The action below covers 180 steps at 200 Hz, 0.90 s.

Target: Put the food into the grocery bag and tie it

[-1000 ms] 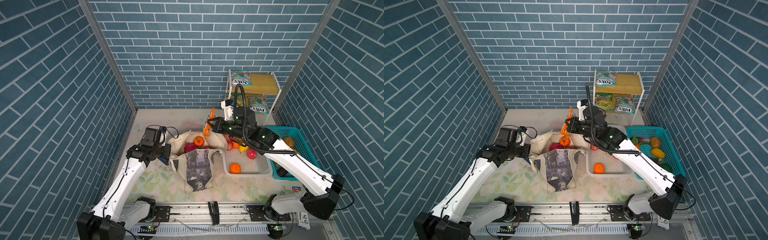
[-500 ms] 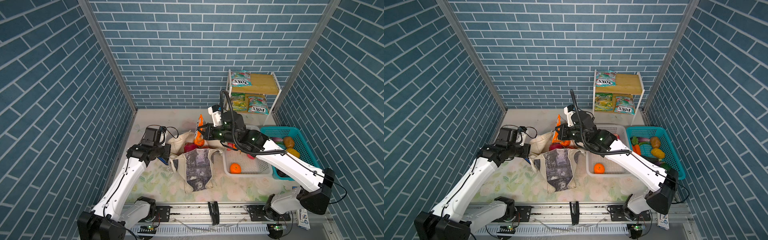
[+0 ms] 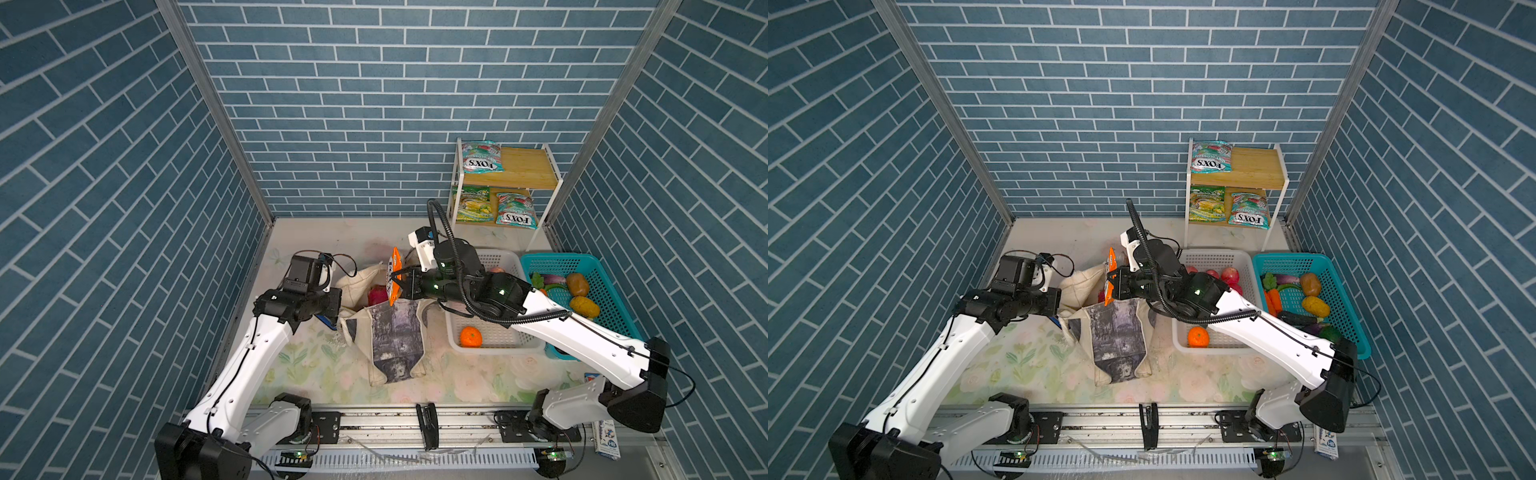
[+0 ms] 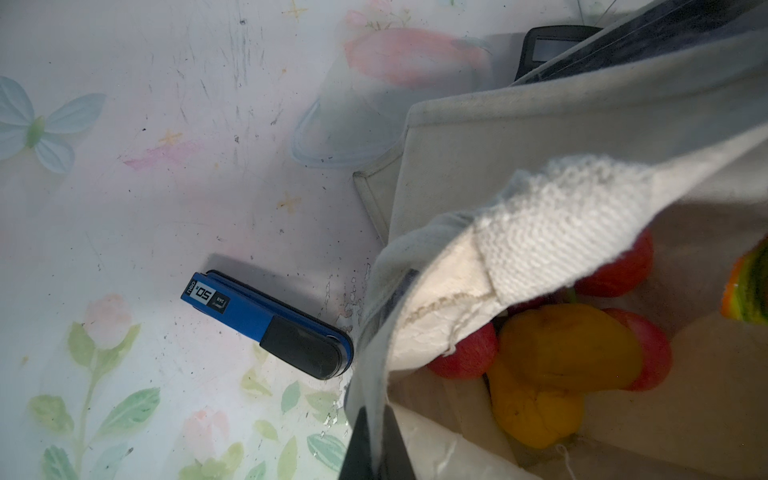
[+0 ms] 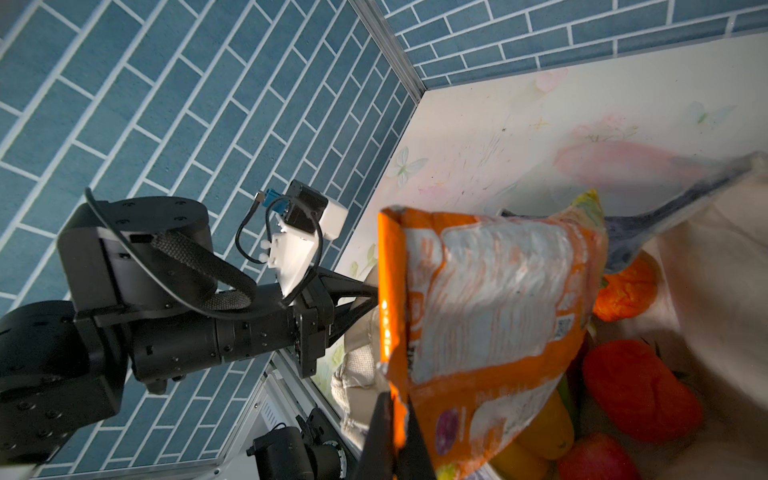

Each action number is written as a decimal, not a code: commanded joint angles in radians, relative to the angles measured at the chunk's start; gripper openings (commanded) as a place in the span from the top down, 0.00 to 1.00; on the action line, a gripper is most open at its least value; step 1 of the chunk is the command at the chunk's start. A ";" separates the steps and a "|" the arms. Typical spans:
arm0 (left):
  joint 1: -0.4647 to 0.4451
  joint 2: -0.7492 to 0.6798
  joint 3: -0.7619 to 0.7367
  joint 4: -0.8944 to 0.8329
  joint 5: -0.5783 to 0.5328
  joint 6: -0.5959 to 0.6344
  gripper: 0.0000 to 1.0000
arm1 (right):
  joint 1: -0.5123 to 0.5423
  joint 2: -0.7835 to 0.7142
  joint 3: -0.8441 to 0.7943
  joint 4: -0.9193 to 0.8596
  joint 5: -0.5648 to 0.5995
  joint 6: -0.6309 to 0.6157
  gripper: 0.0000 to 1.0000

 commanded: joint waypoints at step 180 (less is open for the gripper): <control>0.005 -0.029 -0.016 0.004 0.007 0.011 0.95 | 0.047 -0.115 -0.100 -0.107 0.187 0.170 1.00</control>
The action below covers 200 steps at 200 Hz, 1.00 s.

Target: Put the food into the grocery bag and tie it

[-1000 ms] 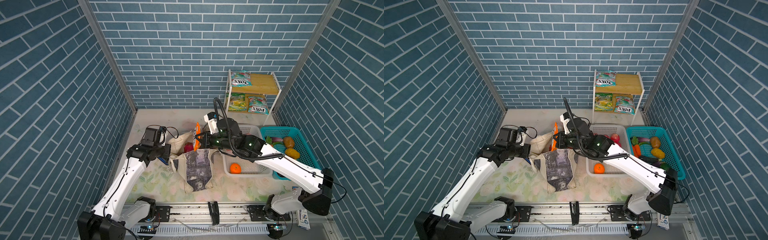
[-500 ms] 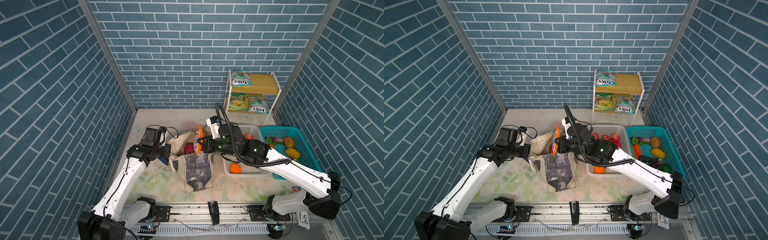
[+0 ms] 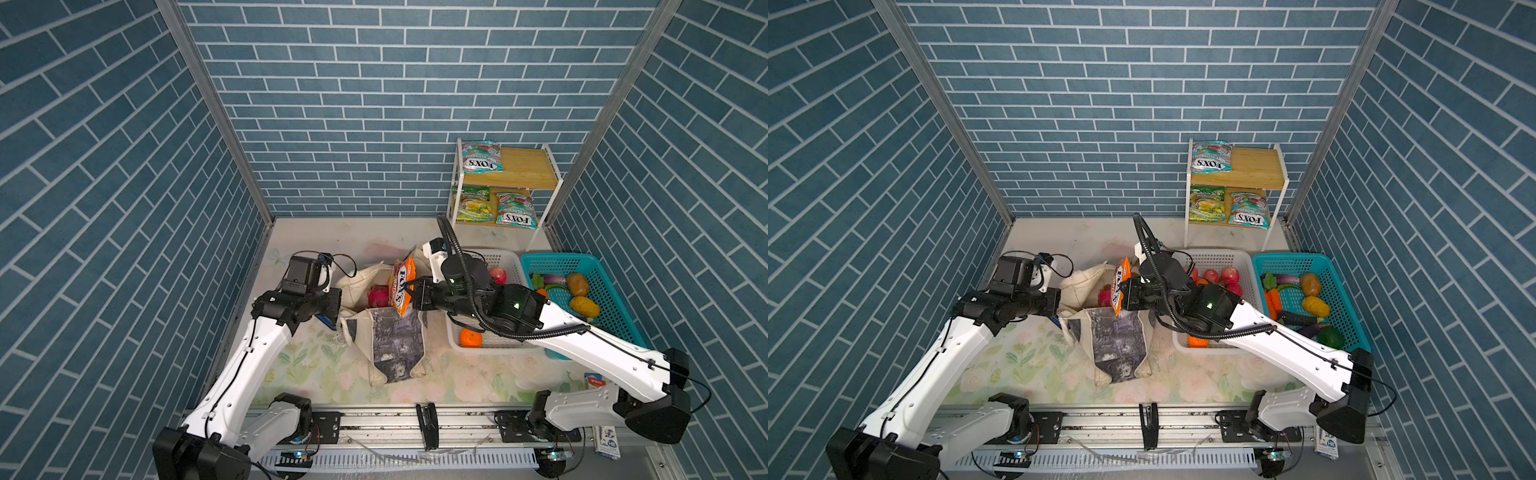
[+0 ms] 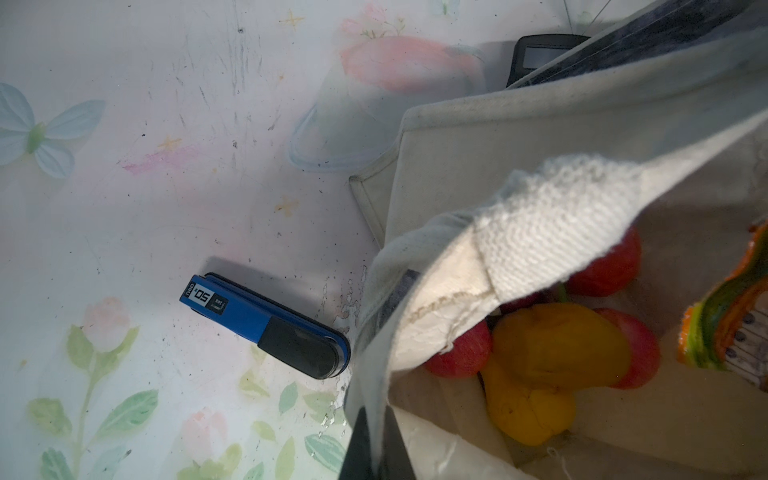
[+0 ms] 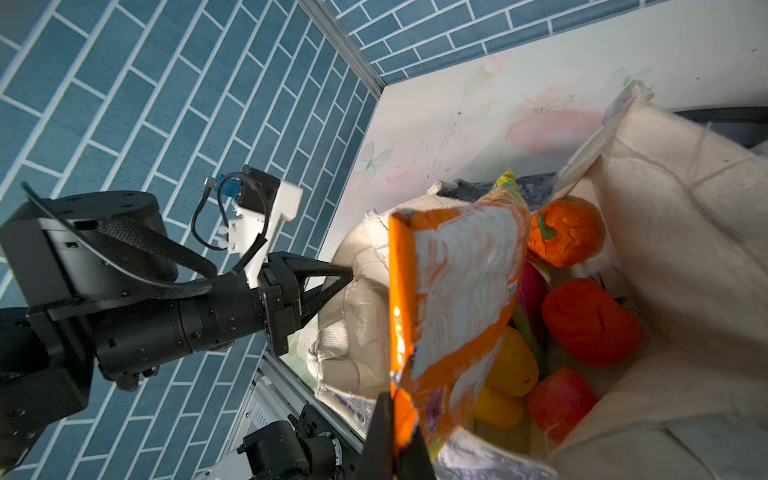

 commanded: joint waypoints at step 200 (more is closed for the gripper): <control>0.005 -0.024 -0.016 0.001 -0.003 0.014 0.95 | -0.121 0.006 -0.098 0.072 -0.048 0.240 1.00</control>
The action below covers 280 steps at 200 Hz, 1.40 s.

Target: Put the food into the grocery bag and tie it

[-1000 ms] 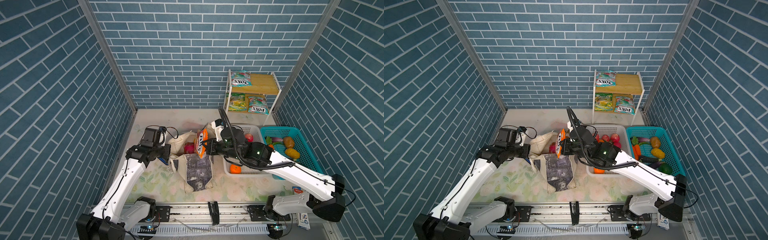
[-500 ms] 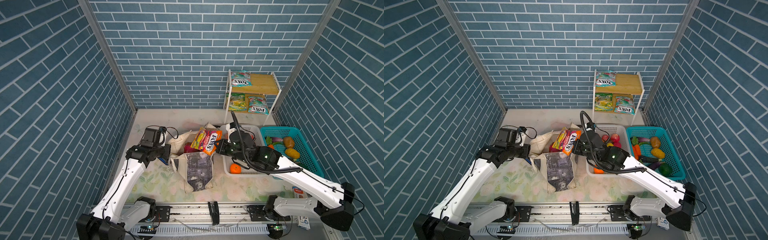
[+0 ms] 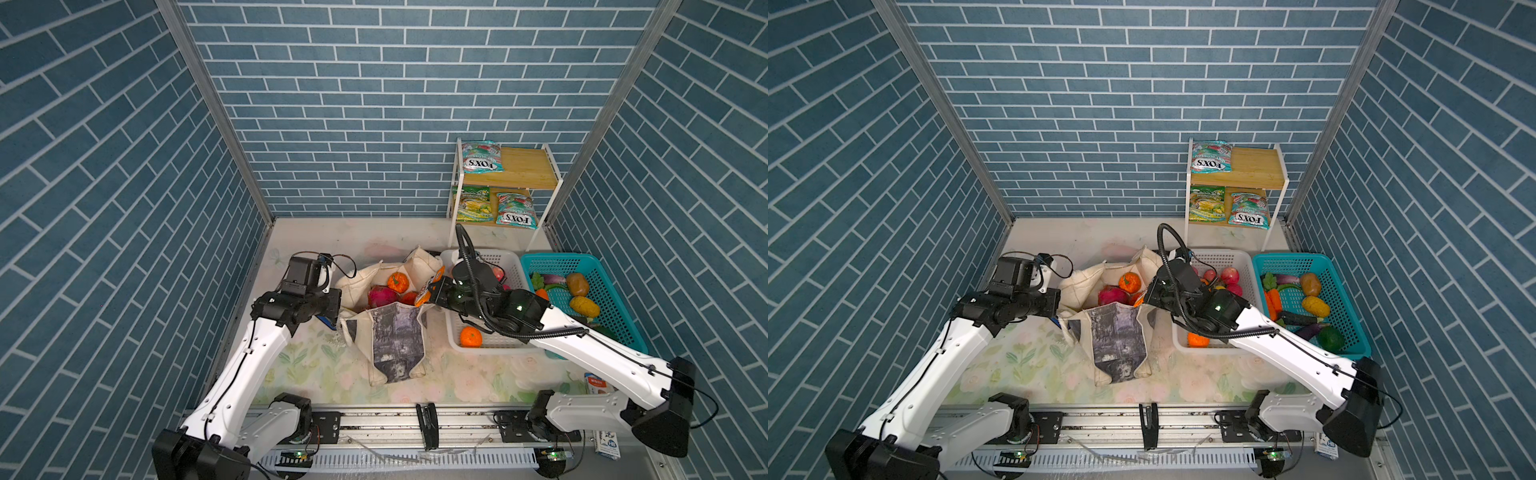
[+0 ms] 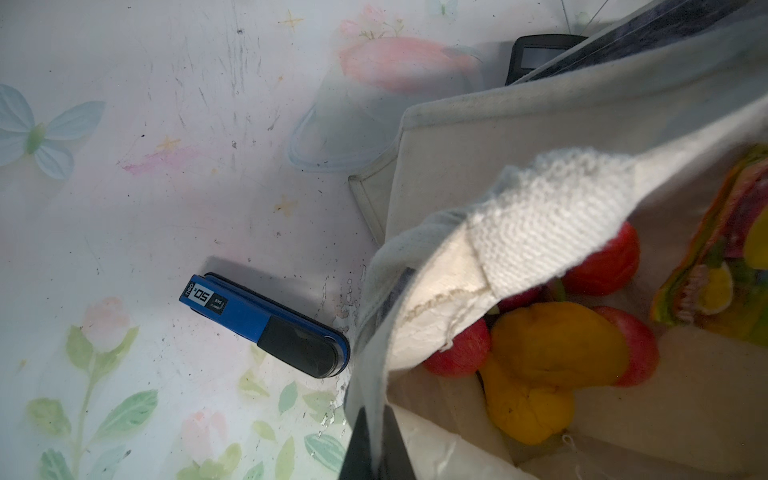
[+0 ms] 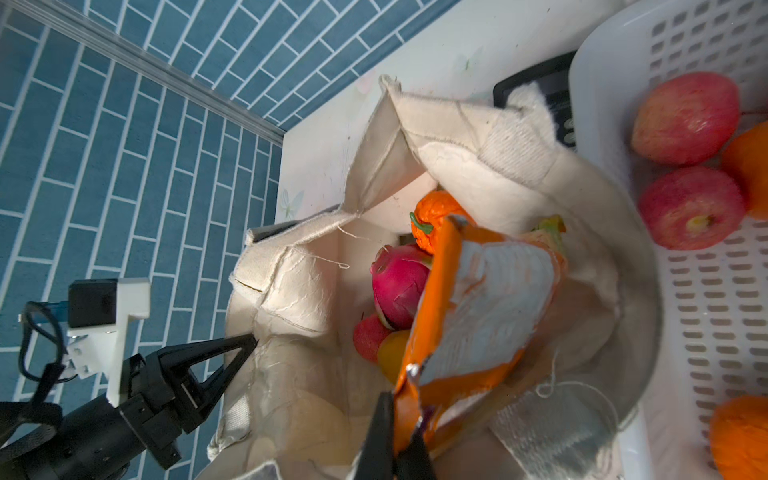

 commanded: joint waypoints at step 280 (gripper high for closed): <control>0.005 -0.009 -0.011 0.000 -0.009 0.011 0.95 | -0.018 0.281 0.223 0.186 -0.183 0.013 1.00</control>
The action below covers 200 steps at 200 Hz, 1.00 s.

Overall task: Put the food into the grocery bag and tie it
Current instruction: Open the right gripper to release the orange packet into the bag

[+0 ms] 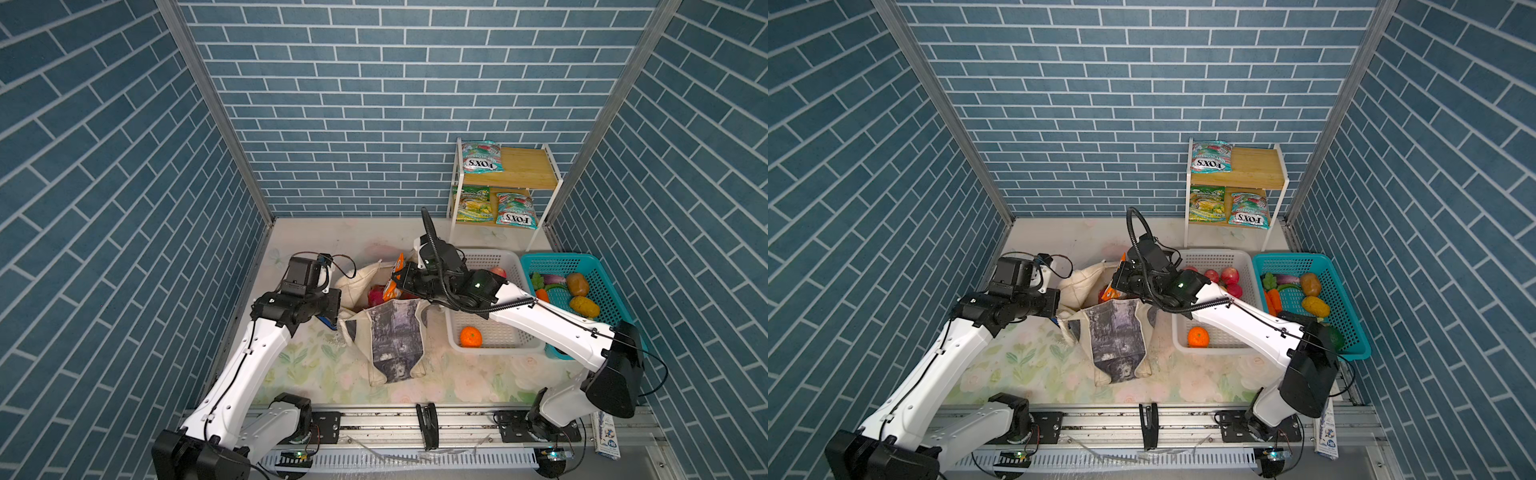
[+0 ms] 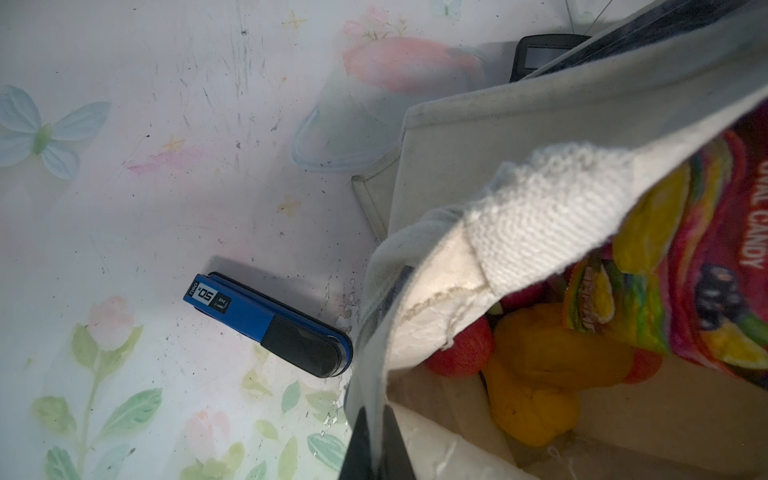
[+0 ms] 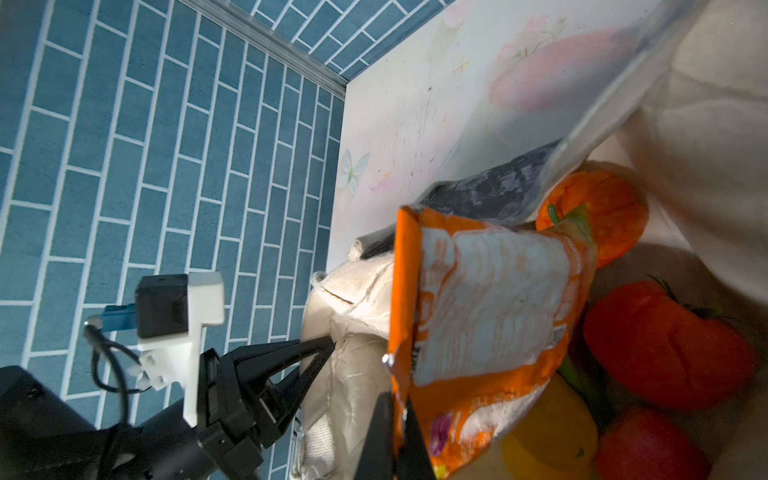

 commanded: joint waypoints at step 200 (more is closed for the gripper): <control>0.005 -0.006 -0.010 -0.002 -0.013 0.012 0.95 | -0.026 -0.120 0.193 -0.295 0.232 -0.347 0.02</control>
